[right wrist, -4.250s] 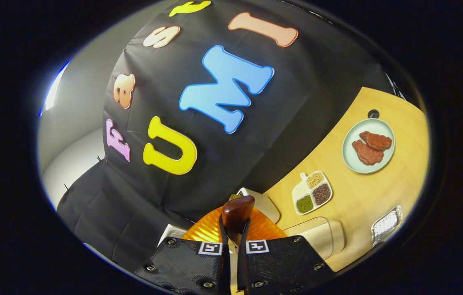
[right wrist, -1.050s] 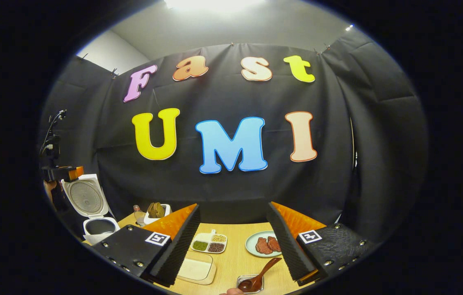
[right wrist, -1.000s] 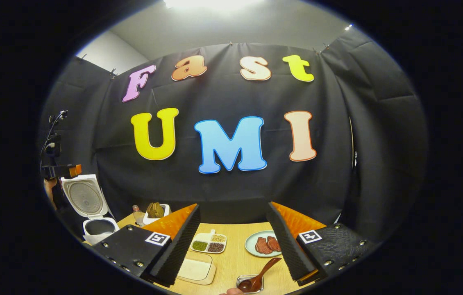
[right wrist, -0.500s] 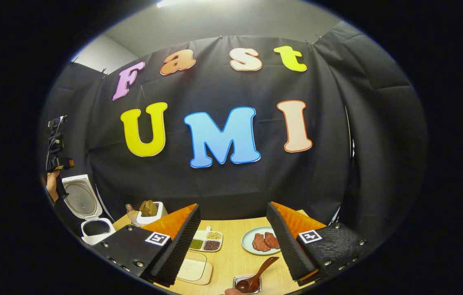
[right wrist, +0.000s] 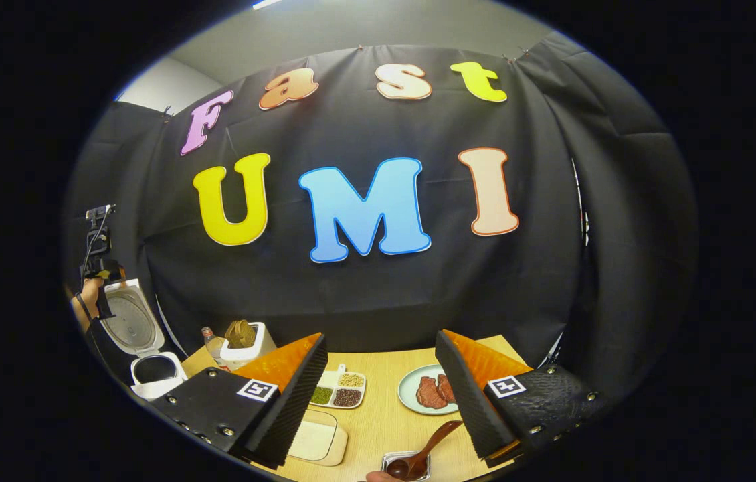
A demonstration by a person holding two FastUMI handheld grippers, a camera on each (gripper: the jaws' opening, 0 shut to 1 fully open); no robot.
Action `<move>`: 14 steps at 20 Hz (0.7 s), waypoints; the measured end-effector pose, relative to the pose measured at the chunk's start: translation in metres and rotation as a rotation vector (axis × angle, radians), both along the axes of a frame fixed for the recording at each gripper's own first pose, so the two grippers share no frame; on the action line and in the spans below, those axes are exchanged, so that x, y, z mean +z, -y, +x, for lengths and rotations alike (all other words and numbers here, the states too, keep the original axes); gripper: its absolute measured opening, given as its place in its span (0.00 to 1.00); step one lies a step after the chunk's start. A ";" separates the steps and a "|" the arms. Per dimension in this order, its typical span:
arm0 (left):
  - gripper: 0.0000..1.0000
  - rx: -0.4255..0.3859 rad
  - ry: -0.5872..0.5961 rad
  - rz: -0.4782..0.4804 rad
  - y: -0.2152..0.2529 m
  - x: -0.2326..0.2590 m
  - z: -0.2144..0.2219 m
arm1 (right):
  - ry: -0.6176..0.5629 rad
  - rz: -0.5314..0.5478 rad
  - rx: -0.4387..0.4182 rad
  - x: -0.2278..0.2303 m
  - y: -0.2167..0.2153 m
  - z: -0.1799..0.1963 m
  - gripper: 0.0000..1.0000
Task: Close the left gripper, press the button to open the rice cooker; take a wooden spoon from the chopstick holder with the right hand, scoop a spoonful of rice and pour it into the rice cooker, then put the wooden spoon back into the chopstick holder.
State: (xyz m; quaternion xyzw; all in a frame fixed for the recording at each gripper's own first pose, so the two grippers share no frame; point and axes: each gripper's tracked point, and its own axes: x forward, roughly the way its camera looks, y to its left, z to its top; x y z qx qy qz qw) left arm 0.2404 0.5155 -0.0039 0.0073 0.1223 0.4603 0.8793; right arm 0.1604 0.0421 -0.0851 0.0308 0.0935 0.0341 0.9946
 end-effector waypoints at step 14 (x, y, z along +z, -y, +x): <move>0.96 -0.010 0.053 0.061 0.024 0.003 -0.011 | -0.025 0.057 0.000 -0.004 0.001 -0.011 0.98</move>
